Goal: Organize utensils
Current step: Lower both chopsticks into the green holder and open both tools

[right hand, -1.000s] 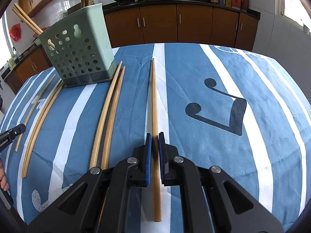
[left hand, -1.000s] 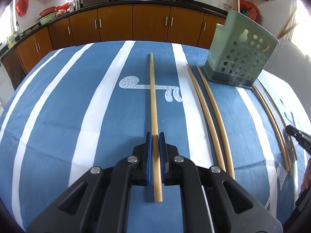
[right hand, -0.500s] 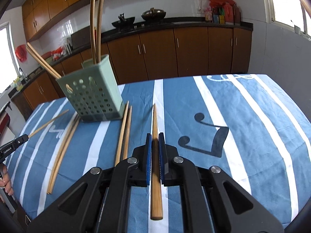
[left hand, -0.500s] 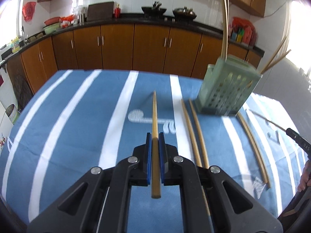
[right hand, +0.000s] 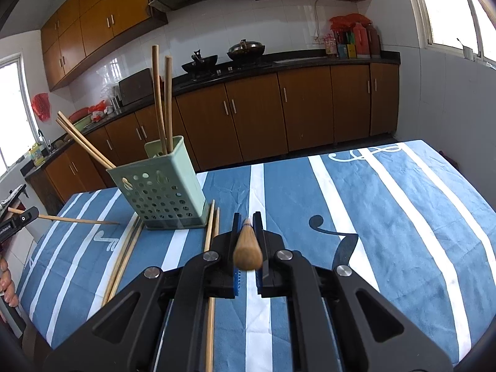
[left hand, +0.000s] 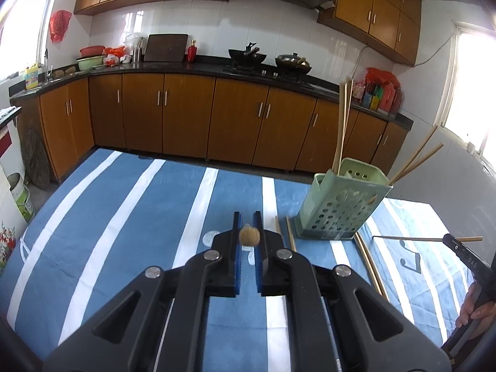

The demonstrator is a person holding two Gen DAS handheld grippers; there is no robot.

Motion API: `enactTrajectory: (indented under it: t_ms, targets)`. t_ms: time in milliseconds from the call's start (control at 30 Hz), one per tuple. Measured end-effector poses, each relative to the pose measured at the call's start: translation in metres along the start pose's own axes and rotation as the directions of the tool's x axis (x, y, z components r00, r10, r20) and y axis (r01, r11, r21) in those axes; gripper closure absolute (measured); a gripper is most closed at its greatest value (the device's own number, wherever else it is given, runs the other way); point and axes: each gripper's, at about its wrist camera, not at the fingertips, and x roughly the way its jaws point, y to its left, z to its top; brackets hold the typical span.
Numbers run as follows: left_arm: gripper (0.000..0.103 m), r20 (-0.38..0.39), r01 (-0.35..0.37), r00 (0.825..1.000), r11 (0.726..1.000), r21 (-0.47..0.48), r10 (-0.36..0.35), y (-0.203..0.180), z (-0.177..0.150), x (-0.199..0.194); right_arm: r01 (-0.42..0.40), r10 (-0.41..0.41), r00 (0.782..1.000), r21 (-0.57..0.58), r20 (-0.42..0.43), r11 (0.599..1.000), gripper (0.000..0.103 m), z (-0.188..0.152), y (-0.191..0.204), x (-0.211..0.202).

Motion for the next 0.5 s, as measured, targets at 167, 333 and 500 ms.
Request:
enactTrajectory:
  t_ms: [167, 333, 500]
  targets:
    - [0.095, 0.014, 0.008, 1.000, 1.000, 0.005, -0.009, -0.003, 0.008, -0.006, -0.012, 0.013, 1.000, -0.014, 0.024, 1.000, 0.095, 0.008, 0.004, -0.007]
    - [0.095, 0.043, 0.059, 0.997, 0.998, 0.032, -0.060, -0.015, 0.028, -0.024, -0.093, 0.094, 0.994, -0.013, 0.063, 0.996, 0.096, 0.038, 0.015, -0.029]
    - [0.095, 0.127, 0.135, 0.982, 0.989, 0.064, -0.143, -0.038, 0.062, -0.057, -0.198, 0.201, 0.971, -0.038, 0.126, 0.980, 0.096, 0.075, 0.034, -0.061]
